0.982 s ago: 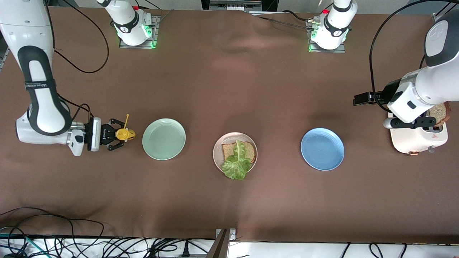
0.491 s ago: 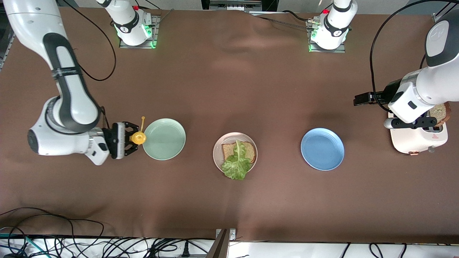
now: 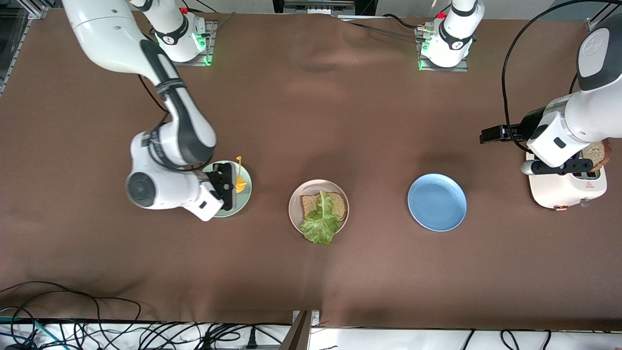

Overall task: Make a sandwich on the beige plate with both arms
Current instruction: 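Lift the mustard bottle with the right gripper and carry it over the bread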

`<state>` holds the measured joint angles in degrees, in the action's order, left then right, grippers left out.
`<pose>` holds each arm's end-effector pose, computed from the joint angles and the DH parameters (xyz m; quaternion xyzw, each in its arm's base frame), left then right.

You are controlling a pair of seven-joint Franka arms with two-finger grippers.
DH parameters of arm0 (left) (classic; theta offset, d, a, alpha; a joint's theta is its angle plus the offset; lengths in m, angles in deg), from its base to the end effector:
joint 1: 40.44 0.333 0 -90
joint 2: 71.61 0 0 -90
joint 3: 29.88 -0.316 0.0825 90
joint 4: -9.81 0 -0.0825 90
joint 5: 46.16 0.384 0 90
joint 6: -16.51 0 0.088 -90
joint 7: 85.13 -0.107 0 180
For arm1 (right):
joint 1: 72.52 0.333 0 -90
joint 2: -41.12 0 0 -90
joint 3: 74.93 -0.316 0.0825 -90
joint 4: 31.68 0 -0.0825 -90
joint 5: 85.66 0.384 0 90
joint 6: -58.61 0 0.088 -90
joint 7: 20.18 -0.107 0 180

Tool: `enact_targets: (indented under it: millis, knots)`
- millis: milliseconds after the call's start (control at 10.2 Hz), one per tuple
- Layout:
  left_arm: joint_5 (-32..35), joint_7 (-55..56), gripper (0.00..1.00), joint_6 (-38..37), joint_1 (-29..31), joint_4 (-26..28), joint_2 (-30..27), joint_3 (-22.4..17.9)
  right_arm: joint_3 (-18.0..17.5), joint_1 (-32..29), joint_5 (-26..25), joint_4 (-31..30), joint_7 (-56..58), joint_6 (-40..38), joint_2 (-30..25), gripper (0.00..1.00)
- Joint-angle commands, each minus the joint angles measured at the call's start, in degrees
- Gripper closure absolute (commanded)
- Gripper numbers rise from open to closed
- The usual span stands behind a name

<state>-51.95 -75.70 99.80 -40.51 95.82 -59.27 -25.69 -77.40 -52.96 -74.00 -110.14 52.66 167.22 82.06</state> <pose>0.5950 -0.0521 0.5248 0.9887 0.0452 -0.1366 0.0424 0.6565 0.2751 0.2815 -0.7021 -0.6977 0.0383 0.1369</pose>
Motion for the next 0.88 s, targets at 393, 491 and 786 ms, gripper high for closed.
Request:
enact_targets:
  millis: [393, 491, 786]
  knots:
    - [-0.89, -1.17, 0.00, 0.03, 0.42, 0.04, -0.22, -0.06, 27.67, 28.14, -5.51, 10.95, -5.94, 4.58, 10.46, 0.86]
    - [-0.89, -1.17, 0.00, 0.03, 0.51, 0.04, -0.22, -0.06, 30.05, 29.73, -6.38, 12.79, -8.91, 5.02, 12.30, 0.86]
    - [-0.97, -1.17, 0.00, 0.03, 0.51, 0.04, -0.22, -0.06, 32.63, 34.57, -21.54, 16.49, -10.43, 12.65, 16.44, 0.86]
